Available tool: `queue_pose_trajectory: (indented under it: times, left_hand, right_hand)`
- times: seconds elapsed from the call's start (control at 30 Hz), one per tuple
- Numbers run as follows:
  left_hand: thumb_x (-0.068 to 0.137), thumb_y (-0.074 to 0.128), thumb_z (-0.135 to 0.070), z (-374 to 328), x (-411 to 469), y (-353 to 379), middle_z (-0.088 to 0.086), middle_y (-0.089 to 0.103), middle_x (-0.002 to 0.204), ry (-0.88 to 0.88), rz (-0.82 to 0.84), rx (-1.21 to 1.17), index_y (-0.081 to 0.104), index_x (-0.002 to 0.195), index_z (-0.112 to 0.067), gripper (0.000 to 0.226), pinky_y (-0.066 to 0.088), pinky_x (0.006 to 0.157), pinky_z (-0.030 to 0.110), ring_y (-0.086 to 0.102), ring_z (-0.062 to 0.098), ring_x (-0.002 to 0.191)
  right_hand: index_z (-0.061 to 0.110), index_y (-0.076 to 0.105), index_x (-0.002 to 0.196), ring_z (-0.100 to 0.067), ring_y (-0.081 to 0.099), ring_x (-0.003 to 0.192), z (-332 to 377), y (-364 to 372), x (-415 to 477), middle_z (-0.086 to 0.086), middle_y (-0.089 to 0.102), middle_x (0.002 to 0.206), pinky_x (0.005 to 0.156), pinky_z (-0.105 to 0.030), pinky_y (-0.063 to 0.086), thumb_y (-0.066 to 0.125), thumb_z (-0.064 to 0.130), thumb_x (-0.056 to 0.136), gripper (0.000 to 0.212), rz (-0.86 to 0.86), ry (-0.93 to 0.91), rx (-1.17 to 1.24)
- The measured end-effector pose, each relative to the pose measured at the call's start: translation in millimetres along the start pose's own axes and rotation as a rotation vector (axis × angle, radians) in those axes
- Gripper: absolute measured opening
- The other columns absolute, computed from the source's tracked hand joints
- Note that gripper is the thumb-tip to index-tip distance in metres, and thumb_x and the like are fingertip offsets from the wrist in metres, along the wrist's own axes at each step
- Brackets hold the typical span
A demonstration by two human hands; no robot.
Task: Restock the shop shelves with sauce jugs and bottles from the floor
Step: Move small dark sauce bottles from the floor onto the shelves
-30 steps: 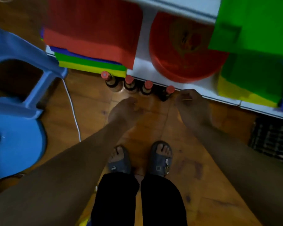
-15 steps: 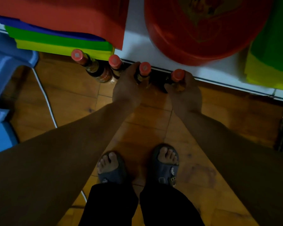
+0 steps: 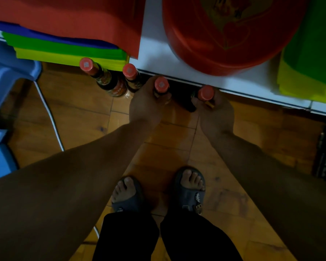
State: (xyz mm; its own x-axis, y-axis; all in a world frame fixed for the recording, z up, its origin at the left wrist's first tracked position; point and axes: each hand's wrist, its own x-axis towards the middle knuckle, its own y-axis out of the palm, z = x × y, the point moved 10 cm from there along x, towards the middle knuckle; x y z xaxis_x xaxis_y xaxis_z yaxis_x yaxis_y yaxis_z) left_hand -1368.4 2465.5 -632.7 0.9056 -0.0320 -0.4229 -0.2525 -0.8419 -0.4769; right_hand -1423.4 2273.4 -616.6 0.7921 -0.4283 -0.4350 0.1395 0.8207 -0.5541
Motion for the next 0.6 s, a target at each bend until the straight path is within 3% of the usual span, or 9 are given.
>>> queue_pose_trajectory:
  times: [0.13,0.23,0.3,0.4,0.5,0.6]
  left_hand:
    - [0.076,0.065,-0.033,-24.3,-30.1,-21.7,-0.009,0.063,0.118,0.02,0.007,-0.025,0.057,0.127,-0.026,0.052,0.048,0.096,0.038,0.058,0.019,0.114]
    - [0.076,0.066,-0.039,-51.2,-53.3,-45.7,-0.011,0.063,0.118,0.013,0.027,-0.028,0.057,0.128,-0.028,0.054,0.048,0.095,0.033,0.057,0.015,0.113]
    - [0.082,0.07,-0.03,-76.1,-70.9,-63.1,-0.012,0.061,0.113,0.029,0.048,-0.05,0.057,0.128,-0.024,0.049,0.045,0.089,0.022,0.055,0.009,0.109]
    - [0.084,0.071,-0.018,-119.7,-101.6,-90.6,-0.014,0.058,0.114,0.055,0.089,-0.09,0.057,0.128,-0.02,0.047,0.04,0.085,0.007,0.052,0.002,0.109]
    - [0.081,0.074,-0.015,-167.9,-131.8,-127.3,-0.011,0.061,0.111,0.093,0.095,-0.155,0.06,0.121,-0.022,0.043,0.042,0.09,0.01,0.054,-0.001,0.104]
    - [0.08,0.074,-0.016,-217.7,-163.7,-162.4,-0.012,0.063,0.105,0.126,0.09,-0.195,0.058,0.11,-0.032,0.037,0.043,0.088,0.013,0.057,0.002,0.101]
  right_hand:
    - [0.019,0.061,0.122,-0.004,0.048,0.1,24.5,-25.8,-27.8,0.007,0.06,0.107,0.074,-0.01,0.036,0.067,0.026,0.088,0.036,0.015,-0.012,0.002]
    - [0.018,0.062,0.118,-0.006,0.05,0.099,52.7,-48.2,-55.1,0.01,0.057,0.102,0.082,-0.017,0.038,0.068,0.024,0.087,0.032,0.035,-0.015,0.02]
    - [0.022,0.063,0.114,-0.007,0.052,0.097,74.9,-64.4,-74.0,0.01,0.059,0.1,0.084,-0.021,0.04,0.069,0.023,0.086,0.029,0.044,-0.012,0.041]
    - [0.023,0.065,0.11,-0.005,0.053,0.096,116.2,-92.5,-104.7,0.011,0.061,0.098,0.078,-0.009,0.039,0.07,0.021,0.085,0.026,0.049,-0.034,0.074]
    - [0.026,0.063,0.11,0.001,0.051,0.094,161.2,-119.5,-138.8,0.014,0.059,0.098,0.073,0.003,0.034,0.069,0.02,0.086,0.026,0.063,-0.031,0.114]
    - [0.026,0.062,0.109,-0.004,0.053,0.1,204.8,-149.5,-171.6,0.012,0.06,0.102,0.087,-0.013,0.039,0.07,0.018,0.085,0.026,0.063,-0.043,0.145]
